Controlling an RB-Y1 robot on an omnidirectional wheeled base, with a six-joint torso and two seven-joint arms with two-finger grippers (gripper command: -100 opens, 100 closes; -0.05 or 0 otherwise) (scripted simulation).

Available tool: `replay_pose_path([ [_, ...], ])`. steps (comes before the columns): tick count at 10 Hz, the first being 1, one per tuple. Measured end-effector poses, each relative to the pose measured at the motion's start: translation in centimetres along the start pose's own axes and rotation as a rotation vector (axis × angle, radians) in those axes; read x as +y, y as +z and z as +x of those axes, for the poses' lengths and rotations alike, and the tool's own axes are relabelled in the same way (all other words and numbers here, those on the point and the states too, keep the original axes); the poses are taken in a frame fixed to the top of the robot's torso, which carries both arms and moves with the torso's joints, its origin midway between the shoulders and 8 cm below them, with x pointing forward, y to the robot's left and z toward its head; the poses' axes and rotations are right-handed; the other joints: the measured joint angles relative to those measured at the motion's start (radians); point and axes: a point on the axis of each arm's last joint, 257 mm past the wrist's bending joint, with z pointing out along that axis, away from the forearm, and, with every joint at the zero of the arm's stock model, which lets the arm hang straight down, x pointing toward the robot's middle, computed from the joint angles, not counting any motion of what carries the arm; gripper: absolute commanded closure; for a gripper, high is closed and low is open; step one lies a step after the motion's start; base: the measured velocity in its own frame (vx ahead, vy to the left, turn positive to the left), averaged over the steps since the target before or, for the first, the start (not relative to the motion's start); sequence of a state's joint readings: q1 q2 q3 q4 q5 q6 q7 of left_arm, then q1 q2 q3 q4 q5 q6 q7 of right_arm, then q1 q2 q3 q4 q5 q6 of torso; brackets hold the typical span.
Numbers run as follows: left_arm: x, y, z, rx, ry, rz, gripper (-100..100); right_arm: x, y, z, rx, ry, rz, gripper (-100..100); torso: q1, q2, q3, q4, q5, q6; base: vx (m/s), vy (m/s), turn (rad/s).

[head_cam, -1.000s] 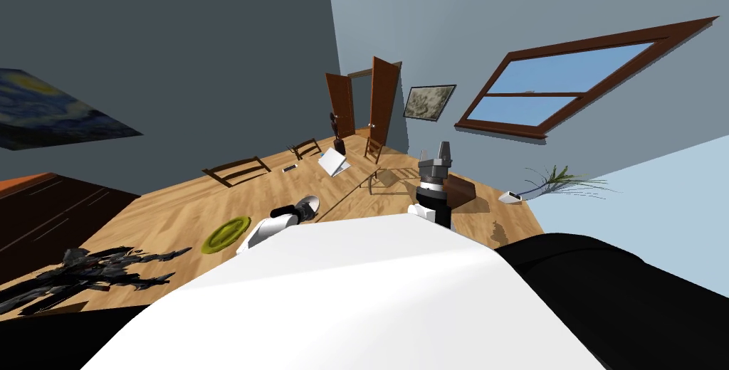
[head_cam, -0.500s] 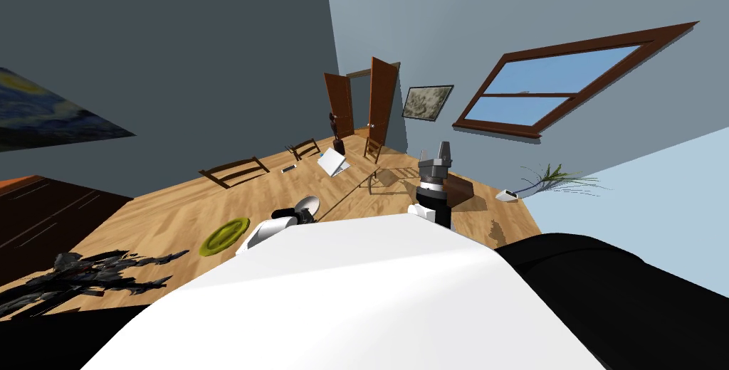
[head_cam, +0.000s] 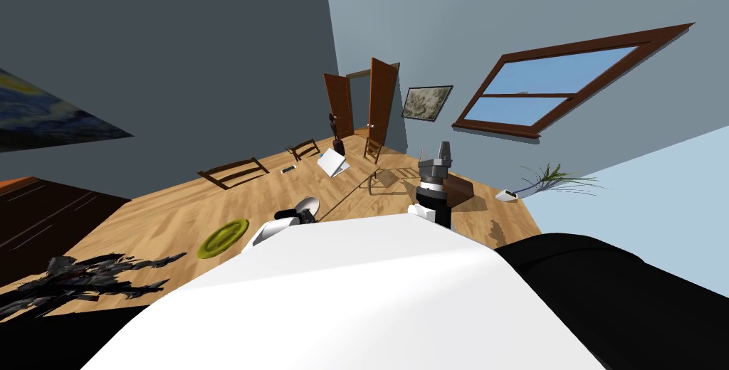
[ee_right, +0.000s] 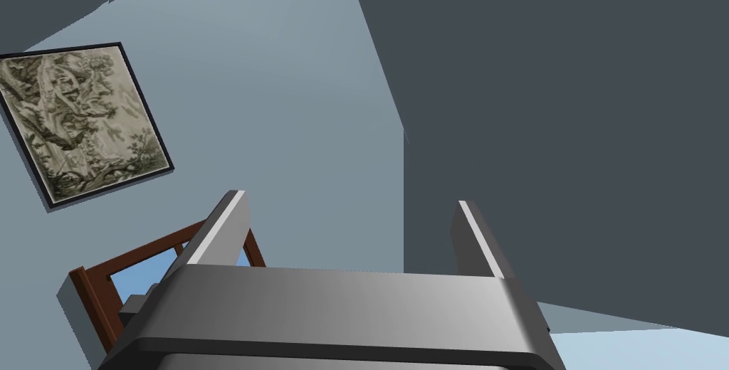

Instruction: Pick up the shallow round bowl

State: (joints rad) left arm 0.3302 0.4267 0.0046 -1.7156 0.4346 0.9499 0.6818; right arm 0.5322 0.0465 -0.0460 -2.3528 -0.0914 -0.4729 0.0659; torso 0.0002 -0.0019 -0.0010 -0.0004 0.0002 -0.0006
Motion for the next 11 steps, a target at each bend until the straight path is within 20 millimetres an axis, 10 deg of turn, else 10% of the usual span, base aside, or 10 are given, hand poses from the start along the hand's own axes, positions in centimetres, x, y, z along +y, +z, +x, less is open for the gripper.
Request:
replay_pose_path([
  [1,0.0,0.0,0.0,0.001,0.001,0.001,100,0.0,0.0,0.0,0.0,0.0,0.0,0,0.0,0.001,0.0,0.0,0.0,0.0,0.0,0.0,0.0],
  [5,0.0,0.1,0.0,0.001,-0.002,0.0,100,0.0,0.0,0.0,0.0,0.0,0.0,0,0.0,0.001,0.001,0.0,-0.001,0.001,0.0,0.0,0.0],
  [6,0.1,0.1,0.0,0.001,-0.003,-0.001,0,0.0,0.0,0.0,0.0,0.0,0.0,0,-0.001,0.001,0.001,0.0,-0.001,0.001,0.0,0.0,0.0],
  [7,0.1,0.1,0.0,0.001,-0.003,-0.001,100,0.0,0.0,0.0,0.0,0.0,0.0,0,-0.001,0.001,0.001,0.001,-0.001,0.001,-0.012,-0.003,0.007],
  [10,-0.4,-1.1,0.4,0.002,0.003,0.001,100,0.0,0.0,0.0,0.0,0.0,0.0,0,-0.002,0.003,0.002,0.001,-0.002,0.001,-0.018,-0.004,0.007],
  [11,-0.4,-1.2,0.4,0.001,0.003,0.0,0,0.0,0.0,0.0,0.0,0.0,0.0,0,-0.002,0.003,0.002,0.001,-0.001,0.001,0.0,0.0,0.0],
])
